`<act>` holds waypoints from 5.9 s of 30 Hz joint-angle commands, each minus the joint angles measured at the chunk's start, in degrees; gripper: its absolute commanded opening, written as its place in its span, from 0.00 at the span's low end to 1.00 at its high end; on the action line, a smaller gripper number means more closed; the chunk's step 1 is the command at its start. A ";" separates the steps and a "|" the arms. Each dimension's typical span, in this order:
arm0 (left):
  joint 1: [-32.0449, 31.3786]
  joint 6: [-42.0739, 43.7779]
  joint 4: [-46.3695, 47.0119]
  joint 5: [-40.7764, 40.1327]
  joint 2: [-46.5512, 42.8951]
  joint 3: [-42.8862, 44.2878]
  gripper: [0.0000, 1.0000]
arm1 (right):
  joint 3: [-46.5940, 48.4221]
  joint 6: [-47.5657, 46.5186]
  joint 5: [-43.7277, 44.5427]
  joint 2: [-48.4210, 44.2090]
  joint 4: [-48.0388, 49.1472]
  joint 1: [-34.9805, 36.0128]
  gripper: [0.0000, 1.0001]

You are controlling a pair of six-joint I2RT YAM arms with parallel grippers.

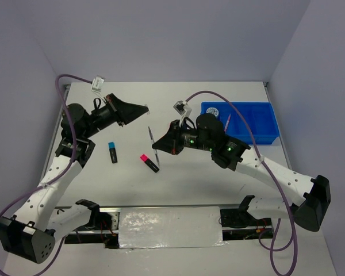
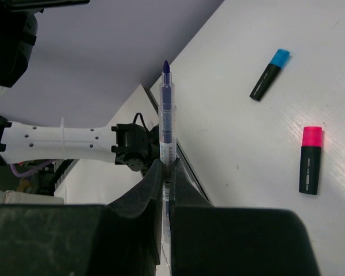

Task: Sort the stationery into containers
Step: Close the pen cap on the pen.

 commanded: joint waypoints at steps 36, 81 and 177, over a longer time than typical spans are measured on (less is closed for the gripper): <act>-1.70 1.90 4.15 3.72 -4.19 -1.61 0.00 | 9.84 -8.61 2.43 -2.05 -5.89 1.33 0.00; -1.79 3.74 4.06 3.54 -3.22 -1.08 0.00 | 10.71 -9.23 3.66 -0.82 -6.60 -0.07 0.00; -5.57 23.52 -12.29 19.98 2.93 9.99 0.00 | 33.14 -9.05 -18.05 12.19 -7.13 -11.86 0.64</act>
